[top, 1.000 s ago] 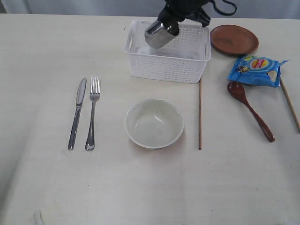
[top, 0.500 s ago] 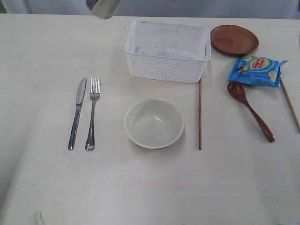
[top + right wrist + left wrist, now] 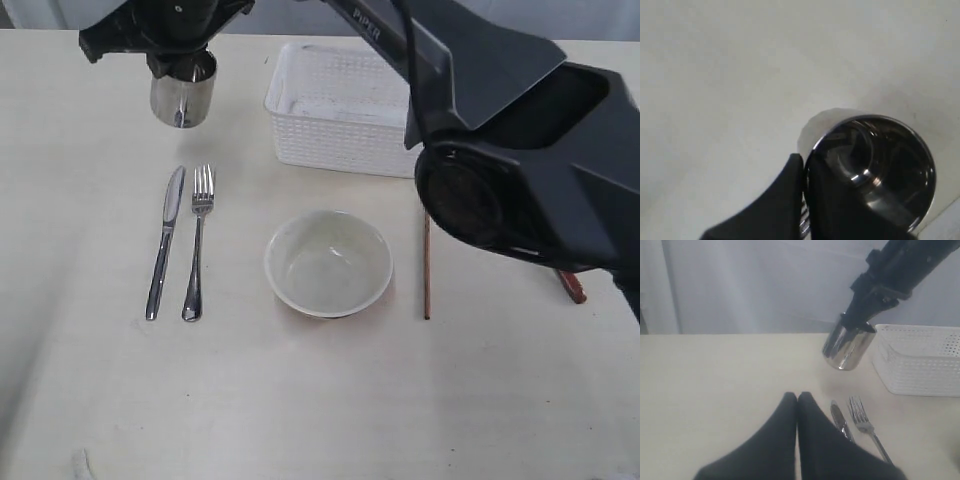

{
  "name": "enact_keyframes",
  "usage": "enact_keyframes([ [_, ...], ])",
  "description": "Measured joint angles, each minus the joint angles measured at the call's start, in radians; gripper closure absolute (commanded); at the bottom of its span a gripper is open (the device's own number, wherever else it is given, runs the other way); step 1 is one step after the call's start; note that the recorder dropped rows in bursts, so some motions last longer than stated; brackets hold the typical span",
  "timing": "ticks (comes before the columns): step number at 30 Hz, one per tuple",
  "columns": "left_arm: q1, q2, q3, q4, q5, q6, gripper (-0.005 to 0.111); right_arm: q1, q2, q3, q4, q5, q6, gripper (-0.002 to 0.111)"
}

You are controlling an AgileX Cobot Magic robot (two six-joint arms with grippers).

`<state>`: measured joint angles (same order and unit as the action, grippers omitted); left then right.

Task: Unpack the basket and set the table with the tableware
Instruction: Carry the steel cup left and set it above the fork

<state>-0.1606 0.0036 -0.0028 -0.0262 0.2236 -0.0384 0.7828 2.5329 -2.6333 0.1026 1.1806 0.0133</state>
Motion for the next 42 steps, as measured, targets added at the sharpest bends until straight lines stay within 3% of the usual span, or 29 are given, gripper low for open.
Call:
enact_keyframes([
  [40,0.000,0.000,0.000,0.000,0.000,0.000,0.107,0.002,0.129,-0.023,-0.120,-0.099,0.016,0.108],
  [42,0.000,0.000,0.000,0.000,0.000,0.000,0.107,0.002,0.129,-0.023,-0.120,-0.101,0.016,0.104],
])
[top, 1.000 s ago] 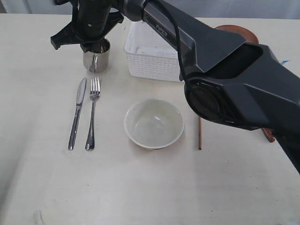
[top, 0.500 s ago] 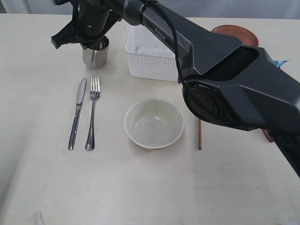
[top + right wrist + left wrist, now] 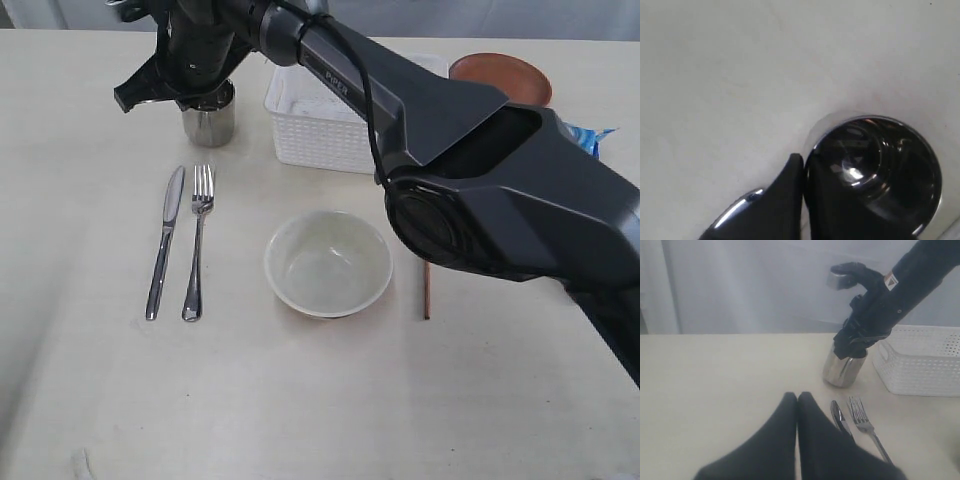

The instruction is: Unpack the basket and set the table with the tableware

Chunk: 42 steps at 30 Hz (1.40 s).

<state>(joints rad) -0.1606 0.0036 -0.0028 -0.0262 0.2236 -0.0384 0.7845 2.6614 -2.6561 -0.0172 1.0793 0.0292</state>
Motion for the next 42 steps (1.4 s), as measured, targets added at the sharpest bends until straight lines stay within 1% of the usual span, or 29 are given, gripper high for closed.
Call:
enact_keyframes([
  [4,0.000,0.000,0.000,0.000,0.000,0.000,0.107,0.000,0.004,0.000,0.000,-0.020,0.000,0.080],
  [6,0.000,0.000,0.000,0.000,0.000,0.000,0.107,0.002,0.006,0.000,0.000,-0.030,0.000,0.071],
  [7,0.000,0.000,0.000,0.000,0.000,0.000,0.107,0.000,0.006,0.000,0.000,-0.033,0.000,0.069],
  [15,0.000,0.000,0.000,0.000,0.000,0.000,0.107,0.000,0.000,-0.005,0.000,-0.038,0.000,0.070],
  [20,0.000,0.000,0.000,0.000,0.000,0.000,0.107,0.000,-0.061,-0.055,0.000,0.023,0.000,0.070],
  [21,0.000,0.000,0.000,0.000,0.000,0.000,0.107,0.000,-0.081,-0.067,0.000,0.039,0.000,0.071],
  [22,0.000,0.000,0.000,0.000,0.000,0.000,0.107,-0.002,-0.101,-0.077,0.000,0.052,-0.004,0.075],
  [24,0.000,0.000,0.000,0.000,0.000,0.000,0.107,-0.012,-0.144,-0.099,0.000,0.075,-0.029,0.085],
  [27,0.000,0.000,0.000,0.000,0.000,0.000,0.107,-0.043,-0.201,-0.112,0.024,0.103,-0.073,0.109],
  [30,0.000,0.000,0.000,0.000,0.000,0.000,0.107,-0.088,-0.235,-0.119,0.132,0.121,-0.149,0.109],
  [33,0.000,0.000,0.000,0.000,0.000,0.000,0.107,-0.122,-0.239,-0.119,0.223,0.128,-0.184,0.109],
  [42,0.000,0.000,0.000,0.000,0.000,0.000,0.107,-0.137,-0.233,-0.119,0.419,0.141,-0.214,0.109],
])
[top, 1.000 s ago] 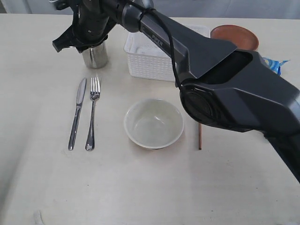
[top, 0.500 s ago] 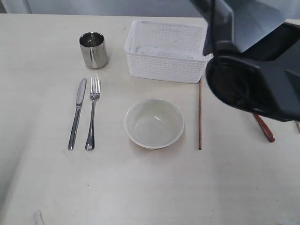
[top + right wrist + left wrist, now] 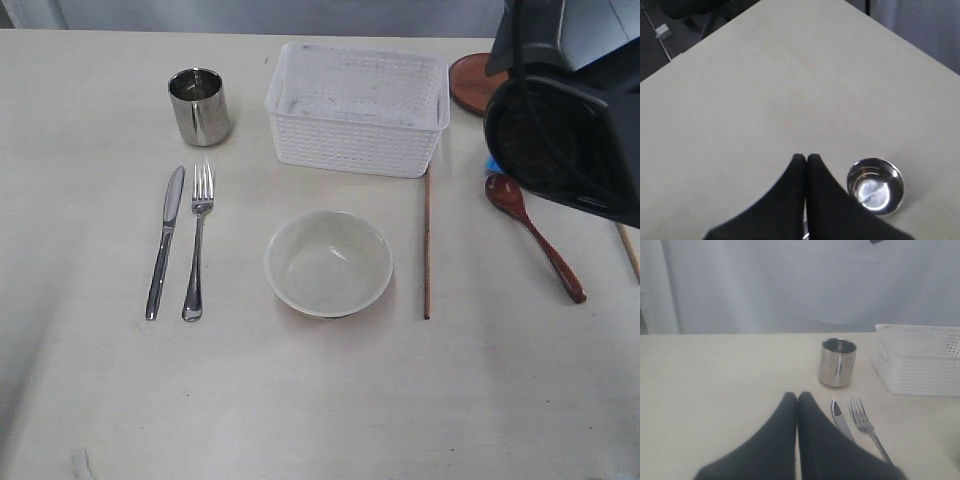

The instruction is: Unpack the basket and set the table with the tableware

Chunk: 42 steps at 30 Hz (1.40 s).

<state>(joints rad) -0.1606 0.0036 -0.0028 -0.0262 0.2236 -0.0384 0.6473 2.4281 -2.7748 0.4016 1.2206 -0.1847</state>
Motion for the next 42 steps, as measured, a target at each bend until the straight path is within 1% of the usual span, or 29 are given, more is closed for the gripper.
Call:
enact_keyframes([
  [3,0.000,0.000,0.000,0.000,0.000,0.000,0.107,0.002,0.000,0.007,0.107,0.000,-0.088,0.109],
  [6,0.000,0.000,0.000,0.000,0.000,0.000,0.107,0.006,0.000,0.060,0.351,-0.004,-0.274,0.109],
  [8,0.000,0.000,0.000,0.000,0.000,0.000,0.107,0.015,0.002,0.083,0.470,-0.002,-0.364,0.109],
  [10,0.000,0.000,0.000,0.000,0.000,0.000,0.107,0.033,0.002,0.090,0.517,-0.002,-0.354,0.109],
  [14,0.000,0.000,0.000,0.000,0.000,0.000,0.107,0.063,-0.002,0.090,0.531,-0.002,-0.304,0.109],
  [16,0.000,0.000,0.000,0.000,0.000,0.000,0.107,0.094,-0.004,0.090,0.424,-0.002,-0.210,0.109],
  [19,0.000,0.000,0.000,0.000,0.000,0.000,0.107,0.184,-0.006,0.092,0.098,0.000,-0.030,0.109],
  [23,0.000,0.000,0.000,0.000,0.000,0.000,0.107,0.274,-0.007,0.092,-0.110,0.000,0.052,0.109],
  [27,0.000,0.000,0.000,0.000,0.000,0.000,0.107,0.341,-0.014,0.092,-0.309,0.002,0.083,0.109],
  [29,0.000,0.000,0.000,0.000,0.000,0.000,0.107,0.353,-0.018,0.092,-0.351,0.002,0.084,0.109],
  [32,0.000,0.000,0.000,0.000,0.000,0.000,0.107,0.346,-0.020,0.092,-0.361,0.002,0.084,0.109],
  [37,0.000,0.000,0.000,0.000,0.000,0.000,0.107,0.334,-0.020,0.092,-0.330,0.002,0.082,0.109],
  [42,0.000,0.000,0.000,0.000,0.000,0.000,0.107,0.345,-0.020,0.092,-0.292,-0.071,0.064,0.109],
])
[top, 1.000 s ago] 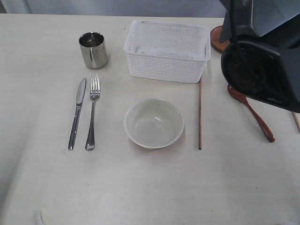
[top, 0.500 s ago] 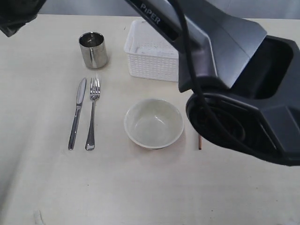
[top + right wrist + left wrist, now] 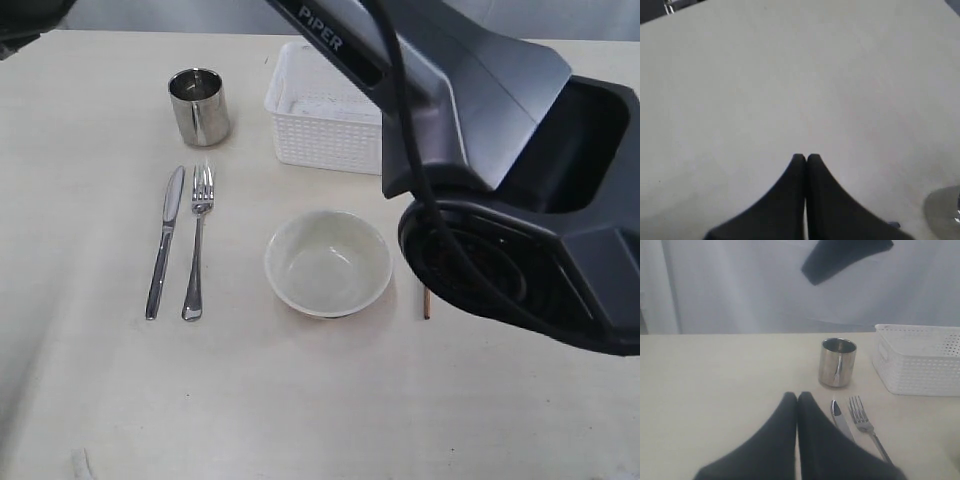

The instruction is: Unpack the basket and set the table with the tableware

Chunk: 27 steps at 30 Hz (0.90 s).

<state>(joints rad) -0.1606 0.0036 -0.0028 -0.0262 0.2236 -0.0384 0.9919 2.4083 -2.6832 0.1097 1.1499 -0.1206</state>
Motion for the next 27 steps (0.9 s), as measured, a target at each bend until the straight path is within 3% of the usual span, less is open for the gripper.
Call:
enact_keyframes([
  [6,0.000,0.000,0.000,0.000,0.000,0.000,0.107,0.004,0.000,0.000,0.108,-0.044,-0.062,0.109],
  [19,0.000,0.000,0.000,0.000,0.000,0.000,0.107,-0.007,-0.015,0.031,0.128,-0.062,-0.088,0.109],
  [23,0.000,0.000,0.000,0.000,0.000,0.000,0.107,-0.009,-0.127,0.260,0.128,-0.222,-0.110,0.109],
  [27,0.000,0.000,0.000,0.000,0.000,0.000,0.107,-0.028,-0.316,0.657,0.139,-0.485,-0.158,0.109],
])
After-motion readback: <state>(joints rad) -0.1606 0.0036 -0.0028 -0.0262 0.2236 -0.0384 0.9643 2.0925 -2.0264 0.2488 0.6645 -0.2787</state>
